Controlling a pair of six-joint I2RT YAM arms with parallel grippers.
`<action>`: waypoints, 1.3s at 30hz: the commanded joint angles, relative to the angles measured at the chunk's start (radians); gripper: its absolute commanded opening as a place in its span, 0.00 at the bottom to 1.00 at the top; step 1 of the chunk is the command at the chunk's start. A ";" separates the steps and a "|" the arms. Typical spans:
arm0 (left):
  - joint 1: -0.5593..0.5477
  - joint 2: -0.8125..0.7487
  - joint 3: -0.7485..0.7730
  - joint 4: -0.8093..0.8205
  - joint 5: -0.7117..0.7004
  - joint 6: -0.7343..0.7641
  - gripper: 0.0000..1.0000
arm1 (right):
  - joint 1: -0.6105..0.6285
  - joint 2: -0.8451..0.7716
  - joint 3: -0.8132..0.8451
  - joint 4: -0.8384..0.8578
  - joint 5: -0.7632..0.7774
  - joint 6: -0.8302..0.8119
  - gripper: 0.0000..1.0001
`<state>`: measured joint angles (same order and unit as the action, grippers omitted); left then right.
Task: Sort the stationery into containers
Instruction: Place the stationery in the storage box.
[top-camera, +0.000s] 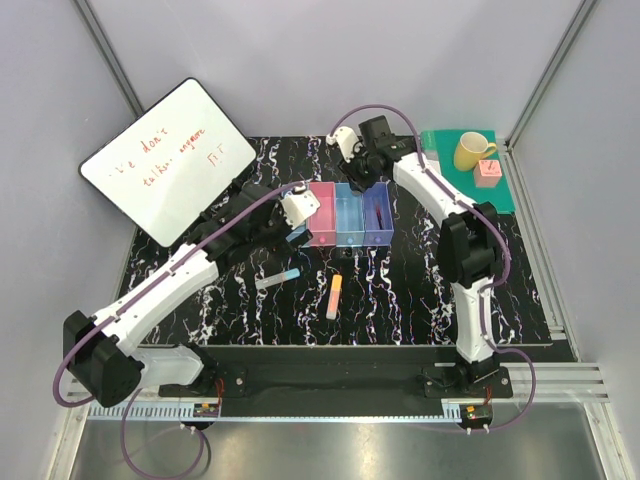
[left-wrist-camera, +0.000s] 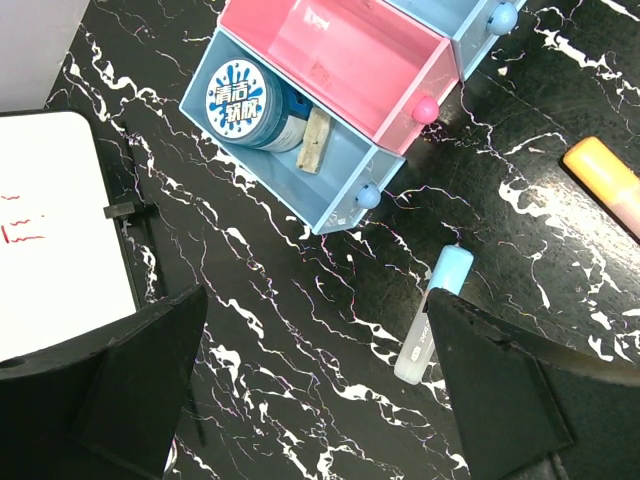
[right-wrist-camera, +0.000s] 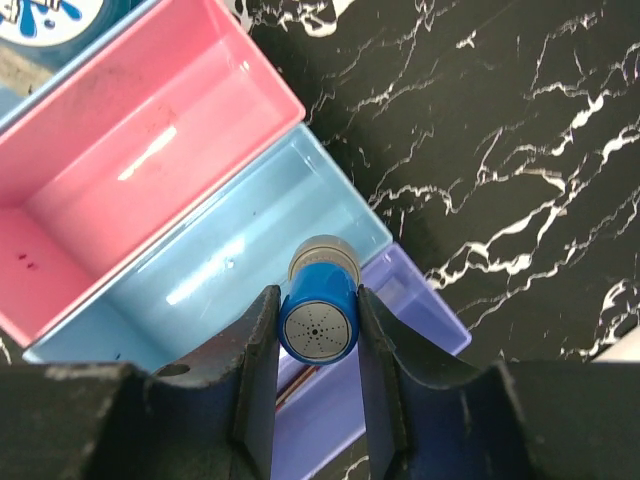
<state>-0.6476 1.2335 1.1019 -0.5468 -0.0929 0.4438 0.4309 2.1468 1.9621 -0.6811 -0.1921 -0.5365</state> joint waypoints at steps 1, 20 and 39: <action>0.011 -0.020 -0.007 0.022 0.024 -0.019 0.99 | 0.019 0.064 0.072 0.012 0.011 -0.020 0.00; 0.022 -0.039 -0.020 0.007 0.027 0.003 0.99 | 0.049 0.173 0.107 0.025 -0.012 -0.005 0.02; 0.028 -0.040 -0.102 0.004 0.087 0.061 0.99 | 0.049 0.022 0.081 0.025 -0.018 0.055 0.75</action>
<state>-0.6243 1.2190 1.0252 -0.5625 -0.0463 0.4629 0.4725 2.3215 2.0468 -0.6750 -0.1951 -0.5159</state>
